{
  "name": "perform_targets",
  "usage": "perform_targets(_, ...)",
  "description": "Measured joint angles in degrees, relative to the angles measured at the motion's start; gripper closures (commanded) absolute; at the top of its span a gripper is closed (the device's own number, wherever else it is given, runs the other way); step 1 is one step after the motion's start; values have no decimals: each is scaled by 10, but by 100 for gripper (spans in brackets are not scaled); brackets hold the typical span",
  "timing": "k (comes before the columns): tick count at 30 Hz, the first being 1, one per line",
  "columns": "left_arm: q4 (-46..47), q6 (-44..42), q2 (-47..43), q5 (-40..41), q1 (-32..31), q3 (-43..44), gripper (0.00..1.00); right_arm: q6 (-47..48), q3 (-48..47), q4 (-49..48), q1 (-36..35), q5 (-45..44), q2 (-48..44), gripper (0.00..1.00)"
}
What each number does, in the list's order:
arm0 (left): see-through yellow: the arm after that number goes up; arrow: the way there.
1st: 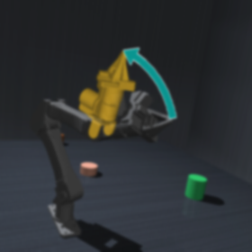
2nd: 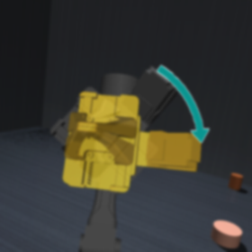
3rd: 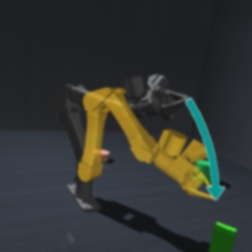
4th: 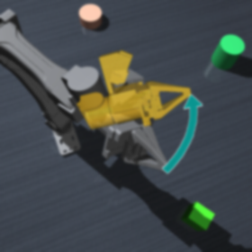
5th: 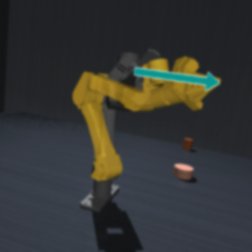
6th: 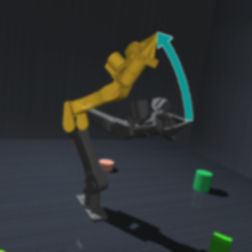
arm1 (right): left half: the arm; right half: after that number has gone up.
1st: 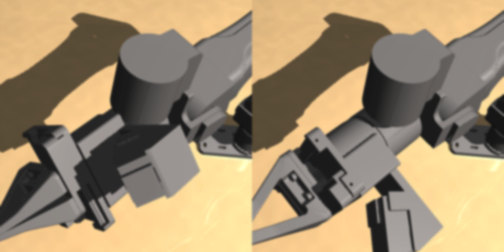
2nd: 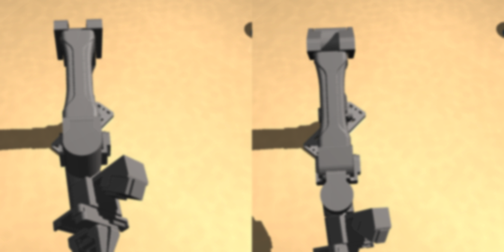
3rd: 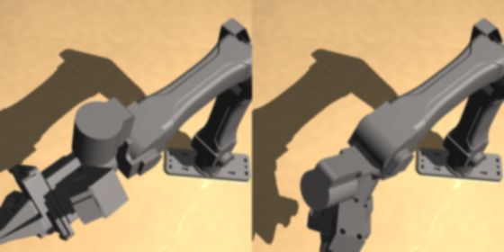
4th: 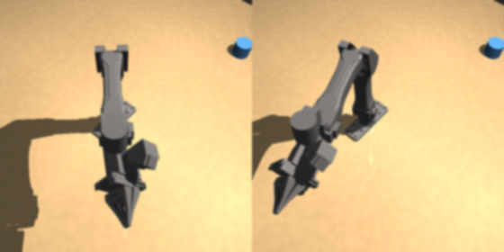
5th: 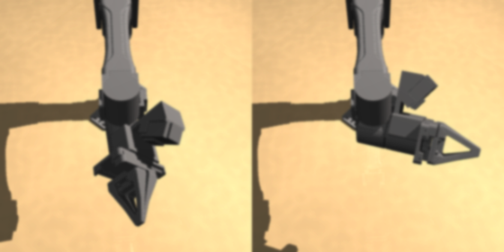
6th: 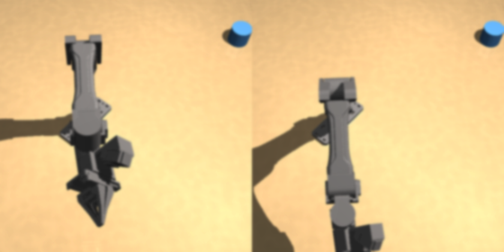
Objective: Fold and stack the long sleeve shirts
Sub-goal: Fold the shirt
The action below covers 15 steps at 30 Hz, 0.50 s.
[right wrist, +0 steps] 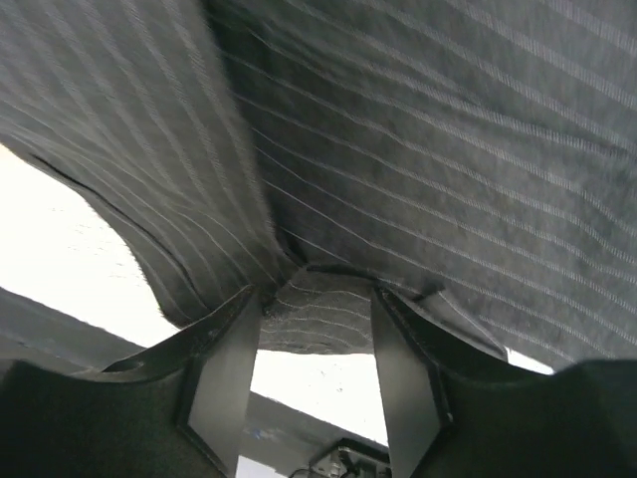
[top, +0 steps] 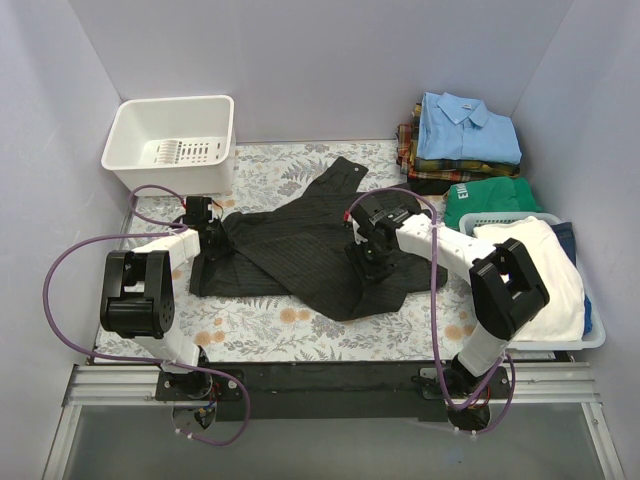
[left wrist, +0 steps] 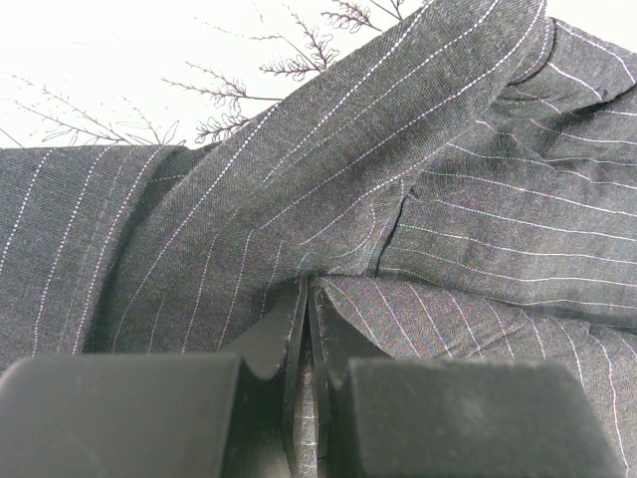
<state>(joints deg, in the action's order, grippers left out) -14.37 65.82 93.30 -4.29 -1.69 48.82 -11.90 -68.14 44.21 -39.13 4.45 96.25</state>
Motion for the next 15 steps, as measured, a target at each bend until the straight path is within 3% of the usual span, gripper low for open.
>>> perform_targets(2, 1, 0, 0, 0, 0, 0, 100, -2, 8, 9, 0, -9, 0, 54)
perform_targets(3, 1, 0, 0, 0, 0, 0, 100, -3, 10, 12, 0, -13, 0, 64)
perform_targets(5, 1, 0, 0, 0, 0, 0, 100, -5, 11, 17, 0, -19, 0, 73)
perform_targets(6, 1, 0, 0, 0, 0, 0, 100, -7, 11, 19, 0, -21, 0, 86)
perform_targets(8, 1, 0, 0, 0, 0, 0, 100, -11, 11, 23, 0, -26, 0, 99)
perform_targets(15, 1, 0, 0, -1, 0, 0, 100, -18, 11, 37, 0, -41, -6, 99)
